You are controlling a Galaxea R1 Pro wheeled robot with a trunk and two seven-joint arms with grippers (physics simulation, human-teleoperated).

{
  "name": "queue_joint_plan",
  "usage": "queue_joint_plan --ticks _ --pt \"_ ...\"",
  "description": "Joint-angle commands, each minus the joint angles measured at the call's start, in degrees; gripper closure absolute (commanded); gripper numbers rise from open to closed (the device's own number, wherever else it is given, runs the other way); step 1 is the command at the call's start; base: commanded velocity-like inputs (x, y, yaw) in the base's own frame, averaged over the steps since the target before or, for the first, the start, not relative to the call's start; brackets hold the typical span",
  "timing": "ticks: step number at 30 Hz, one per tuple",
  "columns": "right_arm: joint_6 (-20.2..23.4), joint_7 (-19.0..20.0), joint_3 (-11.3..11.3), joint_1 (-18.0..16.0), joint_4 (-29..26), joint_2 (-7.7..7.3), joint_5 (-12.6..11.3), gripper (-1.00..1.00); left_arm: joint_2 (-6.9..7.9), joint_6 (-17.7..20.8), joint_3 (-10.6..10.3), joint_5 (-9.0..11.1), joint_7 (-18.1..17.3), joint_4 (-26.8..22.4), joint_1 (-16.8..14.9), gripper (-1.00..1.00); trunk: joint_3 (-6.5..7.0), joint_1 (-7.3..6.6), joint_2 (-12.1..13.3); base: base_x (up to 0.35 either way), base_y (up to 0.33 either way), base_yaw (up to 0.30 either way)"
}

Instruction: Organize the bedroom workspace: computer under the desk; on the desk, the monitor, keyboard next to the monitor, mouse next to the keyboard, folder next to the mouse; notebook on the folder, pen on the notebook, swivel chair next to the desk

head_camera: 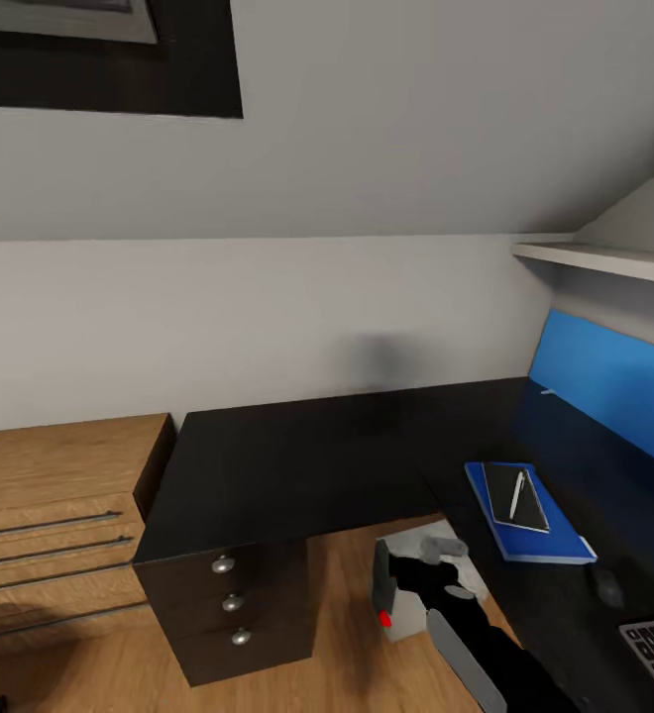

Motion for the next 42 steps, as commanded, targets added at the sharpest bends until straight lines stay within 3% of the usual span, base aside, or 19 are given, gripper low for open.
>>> queue_joint_plan --ticks 1,6,10,12,15,16,18,22,23,27,31,38,42 --pt "-1.85 -0.49 1.76 0.00 1.50 -0.04 -0.30 -1.00 0.14 -0.71 -0.38 0.45 0.44 0.13 -0.02 -1.00 0.12 -0.26 0.36 -0.336 0.000 0.000" --pt "-19.33 -0.43 12.50 0.30 13.06 0.03 -0.43 -1.00 0.57 -3.05 -0.34 0.48 0.44 0.94 -0.02 -1.00 1.02 -1.36 2.37 -0.337 0.000 0.000" --pt "-22.50 -0.33 15.78 0.34 16.89 0.16 -0.53 -1.00 0.61 -3.24 -0.34 0.49 0.44 1.47 -0.02 -1.00 1.74 -2.24 3.97 -0.337 0.000 0.000" --pt "-23.92 -0.23 16.96 0.35 19.99 0.92 -0.60 -1.00 0.62 -3.28 -0.34 0.49 0.44 1.65 -0.02 -1.00 2.10 -2.68 4.77 -0.274 0.000 0.000" --pt "-25.93 -0.13 17.38 0.36 24.03 2.63 -0.64 -1.00 0.62 -3.28 -0.34 0.49 0.44 1.72 -0.02 -1.00 2.64 -3.33 5.98 -0.142 0.000 0.000" --pt "-31.10 0.02 17.60 0.36 30.41 5.15 -0.73 -1.00 0.53 -3.35 -0.34 0.49 0.44 1.75 -0.02 -1.00 2.64 -3.33 5.98 -0.031 0.000 0.000" --pt "-38.27 0.93 17.75 0.36 38.13 8.08 -0.69 -1.00 0.47 -3.39 -0.34 0.49 0.44 1.77 -0.02 -1.00 2.64 -3.33 5.98 -0.014 0.000 0.000" --pt "-42.17 3.84 17.81 0.36 44.56 10.98 -0.32 -1.00 0.39 -3.45 -0.39 0.49 0.44 1.81 -0.02 -1.00 2.64 -3.33 5.98 -0.003 0.000 0.000" --pt "-43.75 5.55 17.81 0.36 46.83 12.30 -0.19 -1.00 0.37 -3.46 -0.41 0.49 0.44 2.39 -0.02 -1.00 2.64 -3.33 5.98 0.000 0.000 0.000" --pt "-44.96 6.00 17.68 0.36 47.49 12.61 -0.17 -1.00 0.28 -3.46 -0.49 0.29 0.44 3.79 -0.02 -1.00 2.64 -3.33 5.98 0.000 0.000 0.070" --pt "-48.32 6.02 17.64 0.36 52.36 12.53 -0.18 -1.00 0.27 -3.37 -0.56 0.24 0.44 3.85 -0.02 -1.00 2.64 -3.33 5.98 0.000 0.000 0.262" --pt "-59.10 6.03 17.57 0.36 59.49 11.87 -0.30 -1.00 0.41 -3.66 -0.67 0.23 0.44 5.67 -0.02 -1.00 2.64 -3.33 5.98 0.000 0.000 0.276" --pt "-61.93 5.99 17.56 0.36 61.95 11.59 -0.32 -1.00 0.39 -8.96 -0.89 0.14 0.38 11.89 -0.02 -1.00 2.64 -3.33 5.98 -0.065 0.007 0.278"
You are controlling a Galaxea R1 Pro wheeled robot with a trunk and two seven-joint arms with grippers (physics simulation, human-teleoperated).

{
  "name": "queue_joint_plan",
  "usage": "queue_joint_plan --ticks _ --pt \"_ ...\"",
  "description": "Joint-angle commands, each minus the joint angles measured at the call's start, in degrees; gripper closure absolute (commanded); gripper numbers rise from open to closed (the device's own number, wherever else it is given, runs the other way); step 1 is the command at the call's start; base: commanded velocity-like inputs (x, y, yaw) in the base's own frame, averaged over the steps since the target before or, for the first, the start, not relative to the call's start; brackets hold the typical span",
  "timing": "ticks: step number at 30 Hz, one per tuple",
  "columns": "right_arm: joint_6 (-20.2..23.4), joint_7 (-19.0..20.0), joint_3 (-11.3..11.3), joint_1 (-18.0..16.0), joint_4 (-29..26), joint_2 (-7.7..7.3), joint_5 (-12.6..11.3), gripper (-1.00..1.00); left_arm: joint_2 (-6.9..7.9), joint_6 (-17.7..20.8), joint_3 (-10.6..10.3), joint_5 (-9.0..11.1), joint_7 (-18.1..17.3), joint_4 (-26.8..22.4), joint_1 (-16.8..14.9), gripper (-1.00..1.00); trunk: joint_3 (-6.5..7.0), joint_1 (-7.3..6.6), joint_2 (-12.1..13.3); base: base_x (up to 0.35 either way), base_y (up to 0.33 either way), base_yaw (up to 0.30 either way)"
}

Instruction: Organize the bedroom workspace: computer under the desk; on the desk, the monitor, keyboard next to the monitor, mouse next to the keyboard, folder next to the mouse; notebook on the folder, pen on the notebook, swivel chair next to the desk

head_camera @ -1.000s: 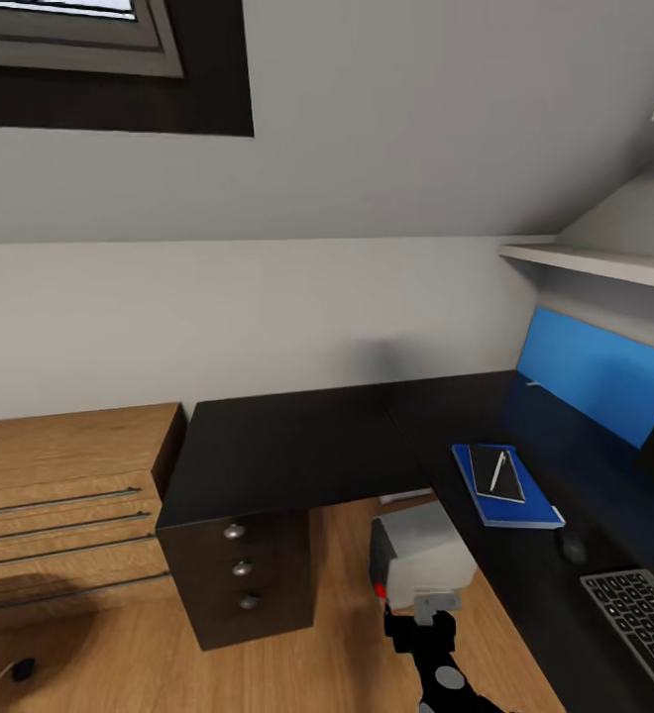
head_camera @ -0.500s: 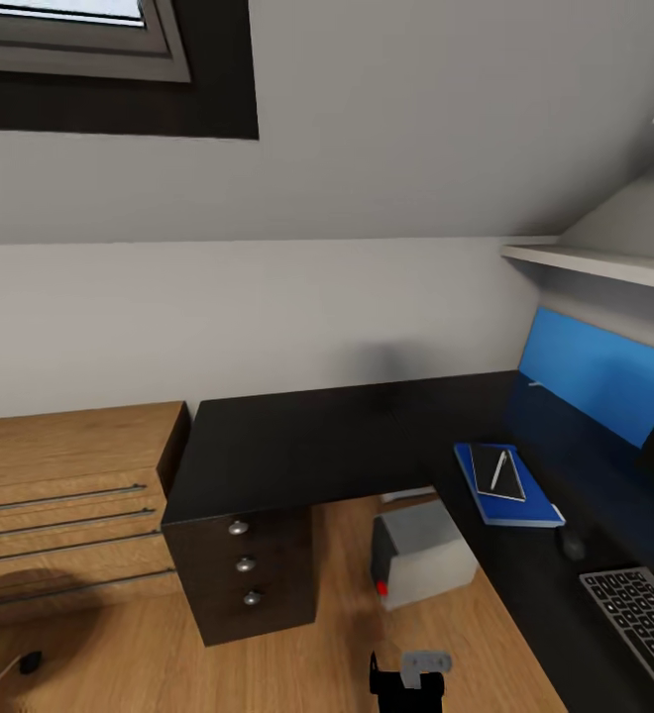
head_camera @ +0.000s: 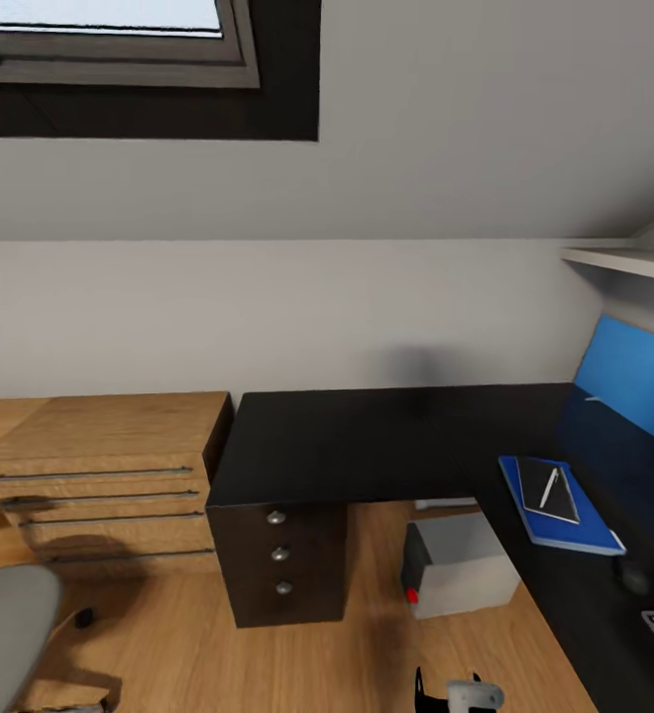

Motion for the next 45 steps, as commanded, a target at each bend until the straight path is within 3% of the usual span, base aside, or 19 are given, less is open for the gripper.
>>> queue_joint_plan --ticks 1,4,8,13,23,45 --pt "-0.45 -0.53 0.52 -0.02 0.38 -0.08 -0.04 -1.00 -0.02 -3.00 -0.51 0.50 0.27 1.81 -0.05 -1.00 -0.07 -0.01 -0.05 -0.205 0.058 0.279" --pt "-1.13 -0.55 0.55 -0.02 0.84 -0.34 -0.04 -1.00 -0.17 -7.15 -0.57 0.46 0.24 4.00 -0.05 -1.00 -0.04 -0.01 -0.05 -0.264 0.114 0.279" --pt "-1.50 -0.56 0.67 0.04 0.99 -0.23 -0.04 -1.00 -0.22 -8.53 -0.59 0.46 0.19 4.77 -0.05 -1.00 0.05 -0.01 -0.05 -0.288 0.167 0.278" --pt "-1.80 -0.56 0.75 0.43 1.04 -0.01 -0.01 -1.00 -0.24 -9.01 -0.60 0.45 0.11 5.03 -0.05 -1.00 0.21 -0.01 -0.05 -0.279 0.191 0.275" --pt "-6.61 -0.57 0.70 0.92 1.06 -0.08 -0.04 -1.00 -0.25 -9.42 -0.59 0.52 0.08 5.15 -0.05 -1.00 0.62 -0.01 -0.05 -0.070 0.046 0.267" --pt "-7.39 -0.59 0.64 1.12 1.15 -0.34 0.04 -1.00 -0.48 -9.73 -0.43 0.53 0.08 5.15 -0.05 -1.00 2.09 -0.01 -0.05 -0.003 0.002 0.183"
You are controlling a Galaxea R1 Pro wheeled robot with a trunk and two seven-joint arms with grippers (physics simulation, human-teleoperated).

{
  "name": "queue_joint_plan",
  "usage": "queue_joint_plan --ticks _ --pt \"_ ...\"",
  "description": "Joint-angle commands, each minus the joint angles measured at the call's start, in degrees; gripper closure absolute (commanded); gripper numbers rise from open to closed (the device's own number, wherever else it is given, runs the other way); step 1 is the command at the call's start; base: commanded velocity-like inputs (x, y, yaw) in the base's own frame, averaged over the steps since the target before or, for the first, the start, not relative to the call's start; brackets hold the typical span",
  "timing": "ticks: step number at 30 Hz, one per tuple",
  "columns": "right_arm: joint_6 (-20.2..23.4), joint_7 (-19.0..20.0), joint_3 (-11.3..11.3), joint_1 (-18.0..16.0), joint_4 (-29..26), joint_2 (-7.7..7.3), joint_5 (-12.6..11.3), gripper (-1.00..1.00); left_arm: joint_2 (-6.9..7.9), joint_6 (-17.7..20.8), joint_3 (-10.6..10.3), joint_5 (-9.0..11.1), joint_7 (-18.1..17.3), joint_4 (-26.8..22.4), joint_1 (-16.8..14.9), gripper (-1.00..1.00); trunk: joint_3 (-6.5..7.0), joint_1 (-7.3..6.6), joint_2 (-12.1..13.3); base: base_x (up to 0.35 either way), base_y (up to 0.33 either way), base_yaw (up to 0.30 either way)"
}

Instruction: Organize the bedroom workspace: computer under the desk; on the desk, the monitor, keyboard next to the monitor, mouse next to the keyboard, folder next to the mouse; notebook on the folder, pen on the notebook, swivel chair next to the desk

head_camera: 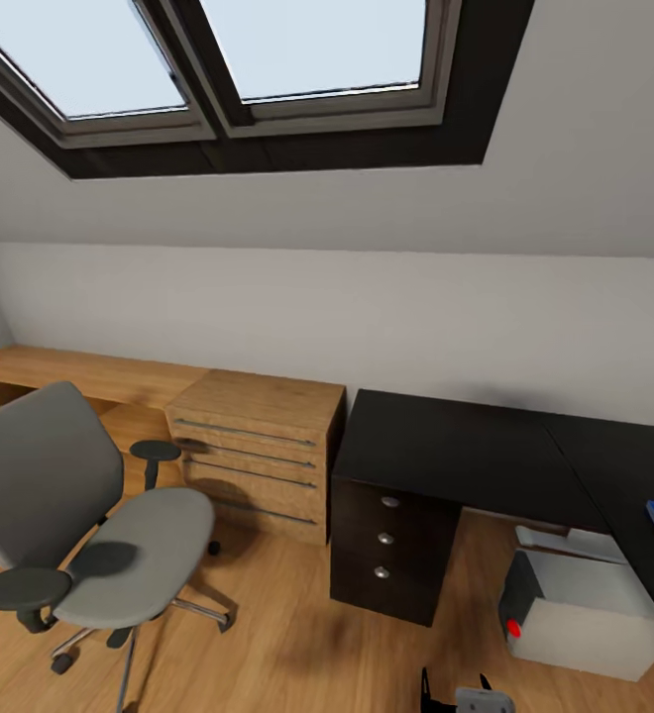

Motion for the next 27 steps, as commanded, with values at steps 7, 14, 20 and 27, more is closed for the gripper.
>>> queue_joint_plan --ticks 7,14,20,27 --pt "-2.23 -0.50 0.44 -0.04 0.08 -2.31 -0.01 -1.00 -0.06 -0.41 -0.36 0.58 0.32 0.01 -0.04 -1.00 0.54 0.01 -0.05 0.000 0.000 0.060" --pt "-4.83 -0.84 0.33 -0.04 0.00 -3.63 -0.43 -1.00 -0.49 -3.19 -0.29 0.69 0.35 0.01 -0.04 -1.00 1.07 0.01 -0.05 0.000 0.000 0.176" --pt "-7.56 -1.61 0.32 0.95 0.35 -4.14 -0.46 -1.00 -0.58 -5.08 -0.25 0.66 0.35 0.01 -0.04 -1.00 1.40 0.01 -0.05 0.000 0.000 0.226" --pt "-9.26 -1.81 0.45 4.29 0.35 -3.99 -0.11 -1.00 -0.53 -5.61 -0.17 0.78 0.35 0.09 -0.04 -1.00 1.68 0.01 -0.05 0.000 0.000 0.248"
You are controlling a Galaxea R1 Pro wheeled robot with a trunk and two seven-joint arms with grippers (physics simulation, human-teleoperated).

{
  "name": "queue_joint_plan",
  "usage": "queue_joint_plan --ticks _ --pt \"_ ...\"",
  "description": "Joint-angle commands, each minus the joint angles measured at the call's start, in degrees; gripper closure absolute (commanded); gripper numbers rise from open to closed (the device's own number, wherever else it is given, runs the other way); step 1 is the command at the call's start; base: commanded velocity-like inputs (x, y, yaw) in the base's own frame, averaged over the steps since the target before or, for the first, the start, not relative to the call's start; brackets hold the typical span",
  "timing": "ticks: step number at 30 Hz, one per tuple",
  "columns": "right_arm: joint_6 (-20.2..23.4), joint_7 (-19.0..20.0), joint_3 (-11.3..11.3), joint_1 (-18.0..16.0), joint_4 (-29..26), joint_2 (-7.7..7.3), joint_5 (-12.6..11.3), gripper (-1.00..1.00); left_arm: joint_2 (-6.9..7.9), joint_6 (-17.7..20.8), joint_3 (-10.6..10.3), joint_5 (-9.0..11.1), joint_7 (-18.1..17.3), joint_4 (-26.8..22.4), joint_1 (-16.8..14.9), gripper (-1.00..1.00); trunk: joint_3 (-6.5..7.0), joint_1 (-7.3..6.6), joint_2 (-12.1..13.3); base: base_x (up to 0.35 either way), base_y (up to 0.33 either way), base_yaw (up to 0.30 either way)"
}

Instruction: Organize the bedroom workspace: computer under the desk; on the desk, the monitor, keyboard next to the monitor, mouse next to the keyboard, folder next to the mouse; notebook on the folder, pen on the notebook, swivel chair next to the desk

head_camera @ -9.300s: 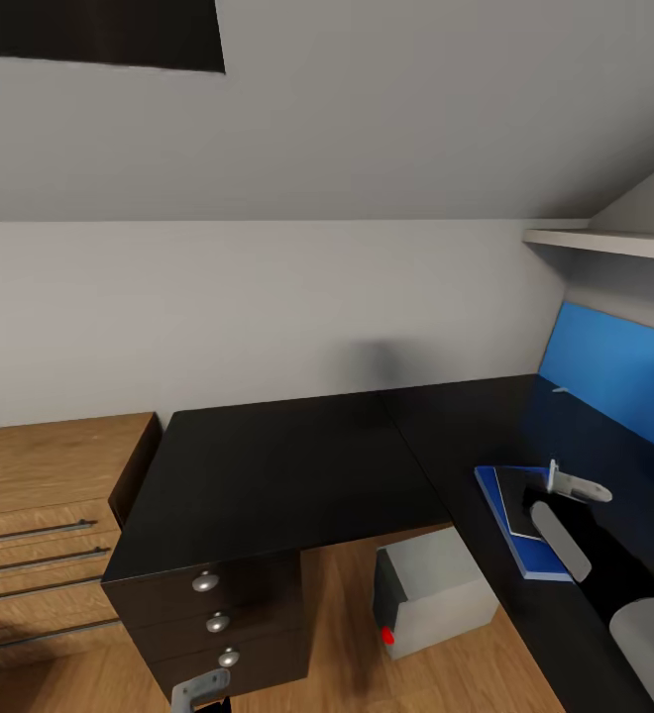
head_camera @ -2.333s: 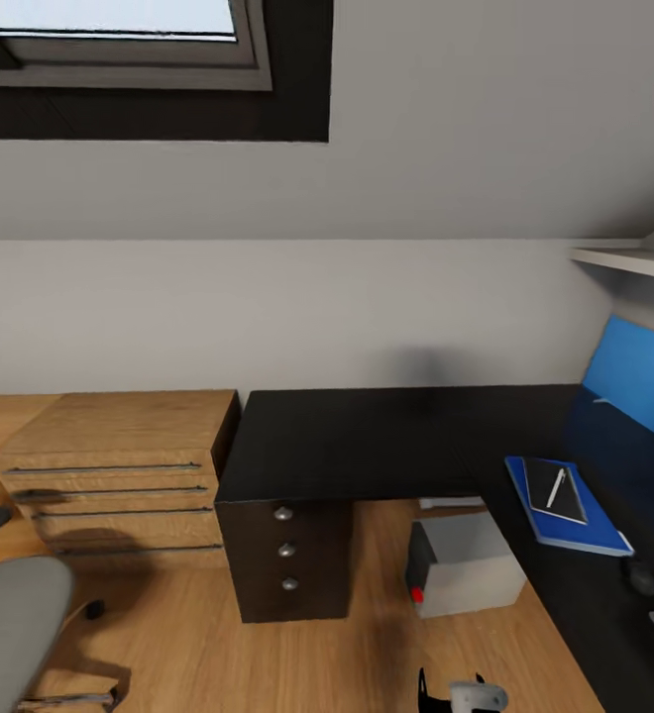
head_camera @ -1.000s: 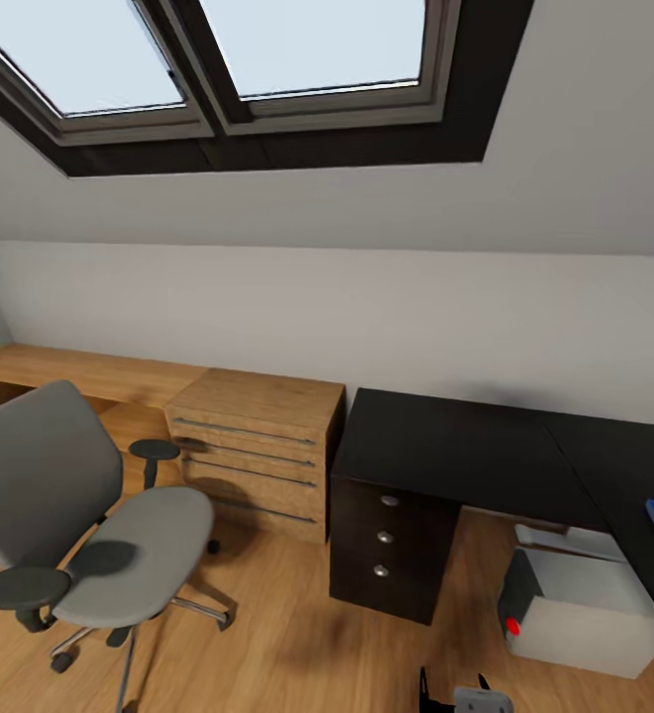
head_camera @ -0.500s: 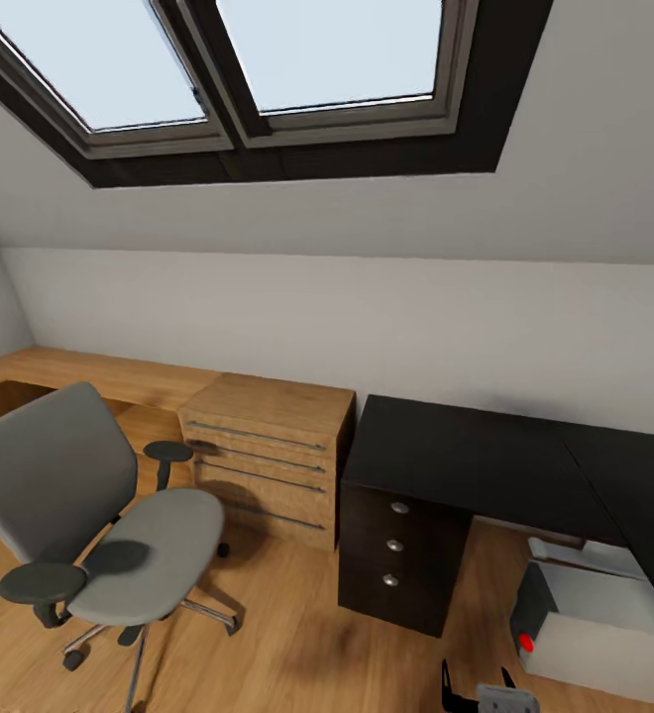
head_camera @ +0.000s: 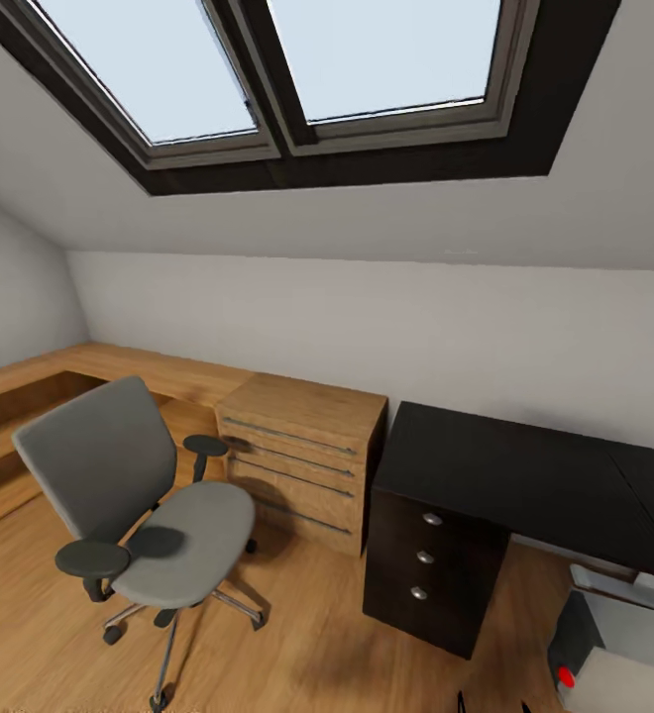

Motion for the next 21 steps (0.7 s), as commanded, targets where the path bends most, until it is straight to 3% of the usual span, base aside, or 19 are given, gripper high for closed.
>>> queue_joint_plan --ticks 1,19,21 --pt "-0.13 -0.33 0.51 0.07 0.11 0.07 -0.11 -1.00 0.02 -0.22 -0.43 0.40 0.31 0.05 -0.05 -1.00 -0.05 0.01 -0.06 0.000 0.000 0.265" --pt "-0.13 0.01 0.54 0.30 0.19 -0.14 0.54 -1.00 -0.02 0.03 -0.60 0.35 0.28 0.14 -0.05 -1.00 -0.35 0.01 -0.06 0.000 0.000 0.277" --pt "-0.13 0.09 0.54 0.31 0.19 -0.21 0.54 -1.00 -0.59 0.19 -0.52 0.36 0.23 0.43 -0.05 -1.00 -0.42 0.01 -0.06 0.000 0.000 0.272"
